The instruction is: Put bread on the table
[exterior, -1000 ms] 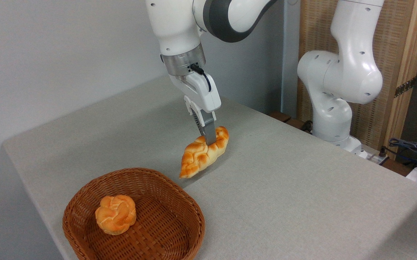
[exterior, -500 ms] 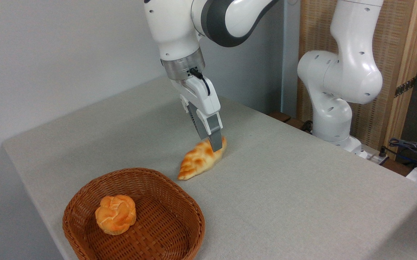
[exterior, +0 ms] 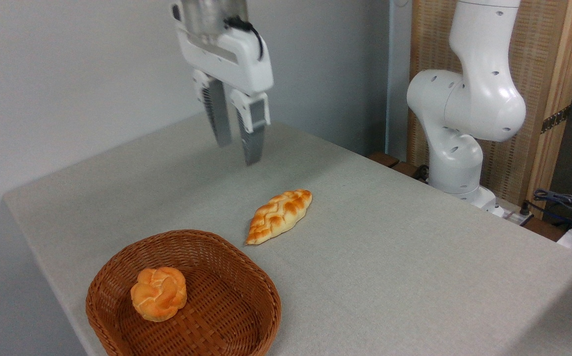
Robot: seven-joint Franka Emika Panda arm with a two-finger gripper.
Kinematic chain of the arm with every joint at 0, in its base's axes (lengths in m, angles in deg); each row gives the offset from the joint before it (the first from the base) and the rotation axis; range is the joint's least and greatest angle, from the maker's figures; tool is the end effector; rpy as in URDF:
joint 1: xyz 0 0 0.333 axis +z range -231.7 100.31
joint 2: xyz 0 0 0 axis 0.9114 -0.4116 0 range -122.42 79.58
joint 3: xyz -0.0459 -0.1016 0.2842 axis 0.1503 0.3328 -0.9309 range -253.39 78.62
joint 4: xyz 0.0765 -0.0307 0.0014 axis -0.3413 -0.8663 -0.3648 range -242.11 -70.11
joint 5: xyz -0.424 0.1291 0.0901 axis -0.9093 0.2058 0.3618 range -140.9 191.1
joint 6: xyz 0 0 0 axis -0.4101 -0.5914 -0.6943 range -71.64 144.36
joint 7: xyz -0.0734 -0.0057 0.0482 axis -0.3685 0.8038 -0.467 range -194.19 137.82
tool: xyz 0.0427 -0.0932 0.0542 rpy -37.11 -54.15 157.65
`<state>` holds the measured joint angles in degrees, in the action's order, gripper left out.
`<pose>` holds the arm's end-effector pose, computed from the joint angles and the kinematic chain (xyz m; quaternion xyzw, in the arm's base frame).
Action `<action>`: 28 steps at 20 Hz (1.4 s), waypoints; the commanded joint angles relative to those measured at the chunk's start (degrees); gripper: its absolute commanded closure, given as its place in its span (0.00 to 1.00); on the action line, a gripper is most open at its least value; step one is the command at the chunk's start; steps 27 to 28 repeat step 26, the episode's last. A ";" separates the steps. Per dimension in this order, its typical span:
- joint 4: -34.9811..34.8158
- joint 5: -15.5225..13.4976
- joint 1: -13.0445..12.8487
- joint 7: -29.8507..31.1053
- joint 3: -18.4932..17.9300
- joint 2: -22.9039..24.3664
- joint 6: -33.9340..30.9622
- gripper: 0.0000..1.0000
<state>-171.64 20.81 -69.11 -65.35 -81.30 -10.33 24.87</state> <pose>0.5527 -0.1047 0.5814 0.9195 -0.3922 0.0151 0.0242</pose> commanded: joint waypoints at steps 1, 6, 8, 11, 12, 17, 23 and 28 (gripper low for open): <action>18.59 -0.72 1.39 0.87 -0.55 -12.93 -7.61 0.00; 18.70 -0.37 1.22 0.25 -1.16 -11.89 -7.71 0.00; 18.52 -0.19 0.61 -0.10 -2.04 -11.71 -7.53 0.00; 17.03 -0.10 -0.10 -0.19 -3.19 -10.66 -6.83 0.00; 16.41 0.07 -0.10 -0.27 -3.19 -10.48 -6.83 0.00; 12.19 3.06 -0.72 -0.19 -3.01 -8.02 -4.28 0.00; 11.93 2.71 -0.72 -0.01 -2.75 -8.19 -4.54 0.00; 11.93 2.80 -0.72 -0.10 -2.75 -8.19 -4.63 0.00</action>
